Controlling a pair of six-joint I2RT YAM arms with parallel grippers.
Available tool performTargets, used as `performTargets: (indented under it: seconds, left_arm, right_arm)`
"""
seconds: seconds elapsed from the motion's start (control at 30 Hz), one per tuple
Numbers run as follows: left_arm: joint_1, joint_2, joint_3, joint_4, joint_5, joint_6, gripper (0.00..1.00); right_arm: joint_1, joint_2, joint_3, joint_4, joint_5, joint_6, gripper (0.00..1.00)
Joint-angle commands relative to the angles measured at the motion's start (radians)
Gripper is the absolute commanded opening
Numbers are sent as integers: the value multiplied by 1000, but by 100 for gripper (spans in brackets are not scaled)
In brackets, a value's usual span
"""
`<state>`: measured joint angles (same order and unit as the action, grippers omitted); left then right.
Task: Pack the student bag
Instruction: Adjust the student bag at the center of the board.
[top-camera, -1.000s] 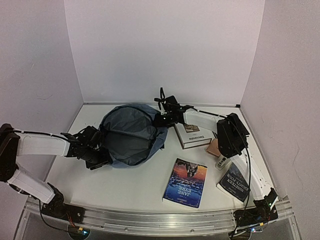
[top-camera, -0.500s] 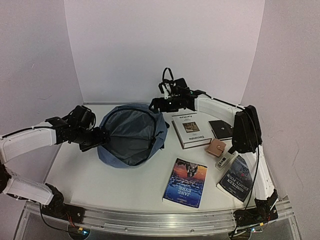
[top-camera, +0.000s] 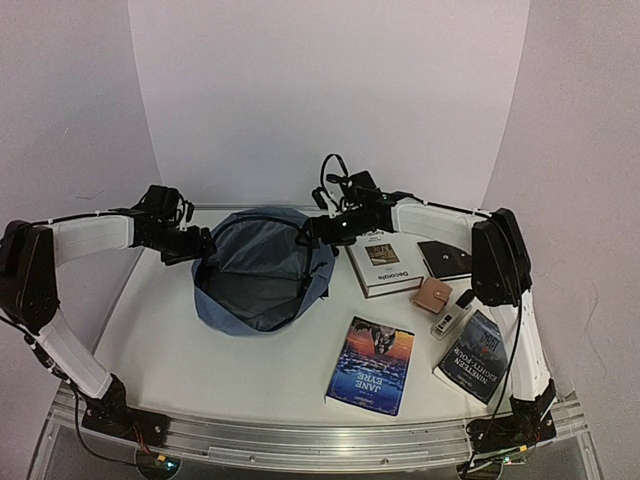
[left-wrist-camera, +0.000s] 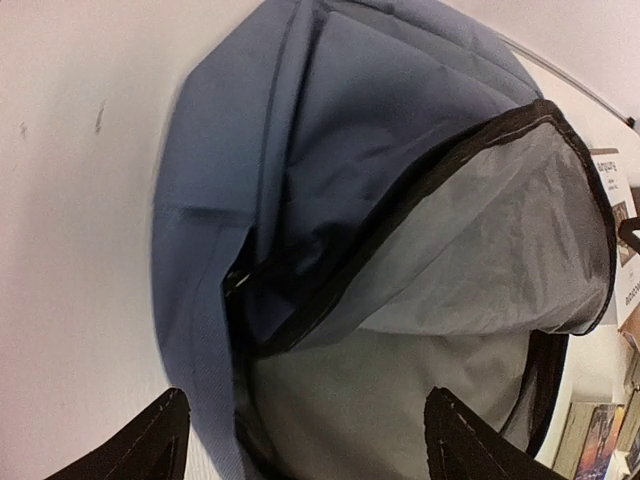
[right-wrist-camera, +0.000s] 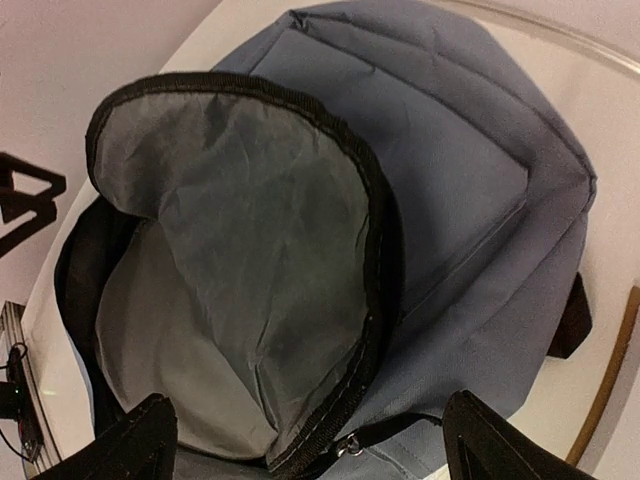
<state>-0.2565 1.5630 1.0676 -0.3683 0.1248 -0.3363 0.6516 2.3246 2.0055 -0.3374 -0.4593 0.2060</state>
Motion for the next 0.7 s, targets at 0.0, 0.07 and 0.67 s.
performTargets:
  seconds: [0.0,0.07,0.67]
  left_arm:
    - [6,98,94,140,122,147,78]
    - [10,153,134,151,134,164,75]
    - [10,-218,-170,5,192,-40,0]
  right_arm:
    - [12,35,-2,13,-69,19,91]
    - [16,57,17,15,-77,24,90]
    - [27,10,-77,0,-122,-35,0]
